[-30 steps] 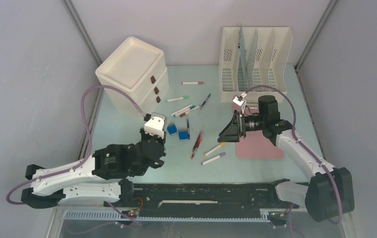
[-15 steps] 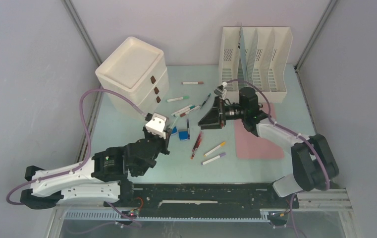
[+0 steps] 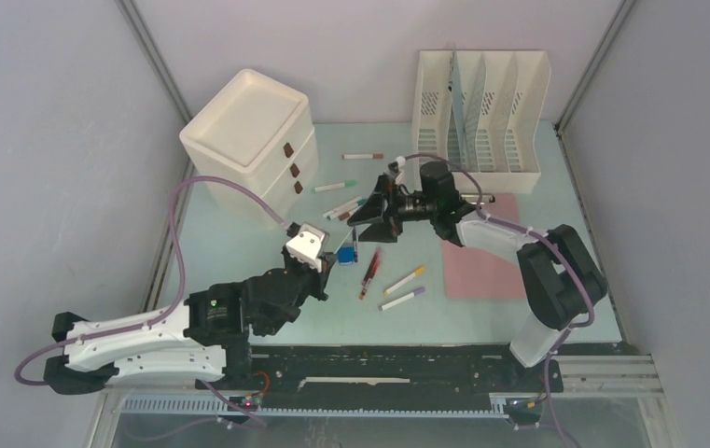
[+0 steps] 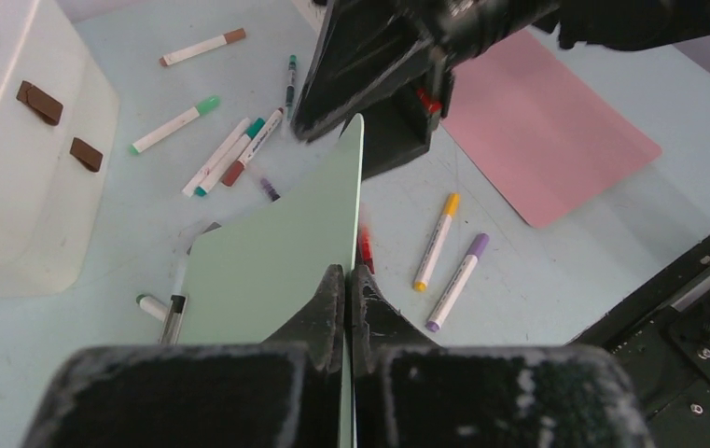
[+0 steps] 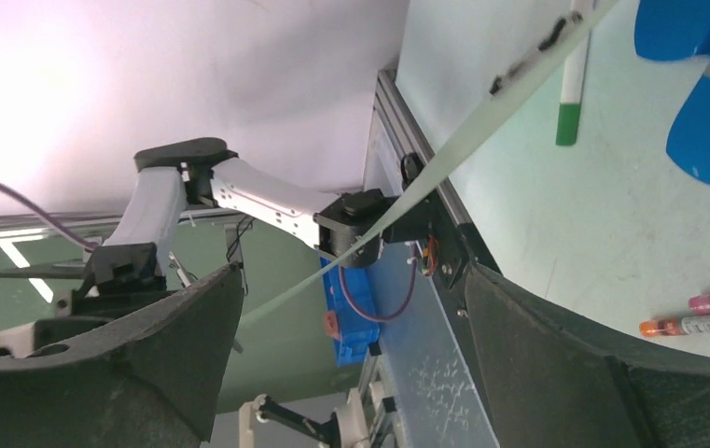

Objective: Organize the desk
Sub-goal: Pick up the folder from the center of the board.

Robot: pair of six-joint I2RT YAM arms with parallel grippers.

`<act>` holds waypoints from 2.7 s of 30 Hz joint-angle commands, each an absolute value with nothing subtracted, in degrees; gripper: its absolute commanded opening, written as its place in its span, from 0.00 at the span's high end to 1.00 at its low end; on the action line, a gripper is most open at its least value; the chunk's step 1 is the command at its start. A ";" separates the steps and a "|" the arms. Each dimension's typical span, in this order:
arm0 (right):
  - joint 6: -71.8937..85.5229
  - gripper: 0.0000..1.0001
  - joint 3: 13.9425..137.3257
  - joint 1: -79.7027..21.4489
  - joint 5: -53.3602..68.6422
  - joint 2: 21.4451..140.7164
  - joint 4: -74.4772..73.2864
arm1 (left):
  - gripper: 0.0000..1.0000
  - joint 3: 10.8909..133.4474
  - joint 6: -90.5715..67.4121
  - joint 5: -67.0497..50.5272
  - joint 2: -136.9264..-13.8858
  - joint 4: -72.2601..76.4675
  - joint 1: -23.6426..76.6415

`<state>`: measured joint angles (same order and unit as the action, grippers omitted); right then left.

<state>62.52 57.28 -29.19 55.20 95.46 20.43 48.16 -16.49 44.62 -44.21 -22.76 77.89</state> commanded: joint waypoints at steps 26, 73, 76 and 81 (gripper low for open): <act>60.12 1.00 61.14 -37.46 62.03 101.28 19.06 | 0.97 47.51 -15.64 33.29 -44.18 -17.88 78.25; 52.04 1.00 43.86 11.54 69.67 48.80 27.64 | 0.00 25.05 -50.16 -4.66 -49.20 51.18 44.47; 52.16 1.00 43.90 10.39 69.79 48.69 27.77 | 0.00 22.67 -53.26 -3.35 -51.66 55.08 43.14; 52.21 1.00 43.83 8.93 69.79 49.17 27.77 | 0.00 20.64 -55.62 -0.54 -54.14 56.52 43.07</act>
<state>50.96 43.22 10.02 69.60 49.25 24.27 21.37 -51.64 -3.14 -52.93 50.35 43.40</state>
